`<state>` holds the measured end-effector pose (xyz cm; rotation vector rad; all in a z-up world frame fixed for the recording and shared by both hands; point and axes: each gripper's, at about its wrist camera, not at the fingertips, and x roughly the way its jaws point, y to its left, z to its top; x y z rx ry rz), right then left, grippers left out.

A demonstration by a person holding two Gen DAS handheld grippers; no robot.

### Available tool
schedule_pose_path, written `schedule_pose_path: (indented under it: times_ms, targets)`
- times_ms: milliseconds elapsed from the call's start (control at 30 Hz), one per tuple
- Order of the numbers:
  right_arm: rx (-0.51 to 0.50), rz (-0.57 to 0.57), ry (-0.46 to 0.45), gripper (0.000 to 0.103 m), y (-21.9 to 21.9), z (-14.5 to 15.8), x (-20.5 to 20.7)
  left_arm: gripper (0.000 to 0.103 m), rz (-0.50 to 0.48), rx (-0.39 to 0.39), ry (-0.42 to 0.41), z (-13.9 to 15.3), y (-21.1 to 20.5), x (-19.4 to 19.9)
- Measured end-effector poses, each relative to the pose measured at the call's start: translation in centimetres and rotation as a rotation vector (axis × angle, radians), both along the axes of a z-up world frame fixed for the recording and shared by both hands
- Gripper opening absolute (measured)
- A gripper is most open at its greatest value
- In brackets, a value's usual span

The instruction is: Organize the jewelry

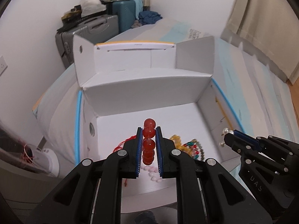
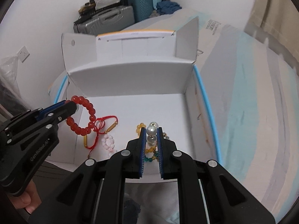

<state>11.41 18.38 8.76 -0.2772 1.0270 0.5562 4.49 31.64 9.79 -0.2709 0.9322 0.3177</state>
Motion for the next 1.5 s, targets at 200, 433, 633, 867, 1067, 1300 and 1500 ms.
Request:
schedule_pose_path:
  times_ms: [200, 433, 633, 867, 1067, 1300, 1500]
  targets:
    - [-0.031, -0.001, 0.052, 0.011, 1.3, -2.7, 1.0, 0.013, 0.022, -0.015, 0.044, -2.5, 1.5, -0.1]
    - [-0.05, -0.007, 0.085, 0.011, 1.8, -4.8, 1.7, 0.013, 0.038, -0.028, 0.08, -4.8, 2.4, 0.3]
    - [-0.056, -0.024, 0.101, 0.017, 1.7, -5.5, 2.3, 0.014, 0.042, -0.022, 0.099, -5.6, 2.5, 0.6]
    - [-0.028, -0.044, 0.08, 0.054, 0.9, -4.4, 2.1, 0.04, 0.073, 0.026, 0.068, -4.0, 2.4, -0.6]
    - [0.03, -0.041, 0.022, 0.079, -0.8, -2.0, 0.4, 0.085, 0.088, 0.035, 0.001, -1.7, 1.4, -3.1]
    - [0.091, -0.054, -0.071, 0.095, -3.4, 1.0, -2.8, 0.097, 0.082, 0.07, -0.081, 1.1, -0.9, -7.0]
    - [0.085, -0.059, -0.136, 0.095, -5.2, 2.3, -6.3, 0.097, 0.082, 0.082, -0.101, 1.6, -2.8, -9.8]
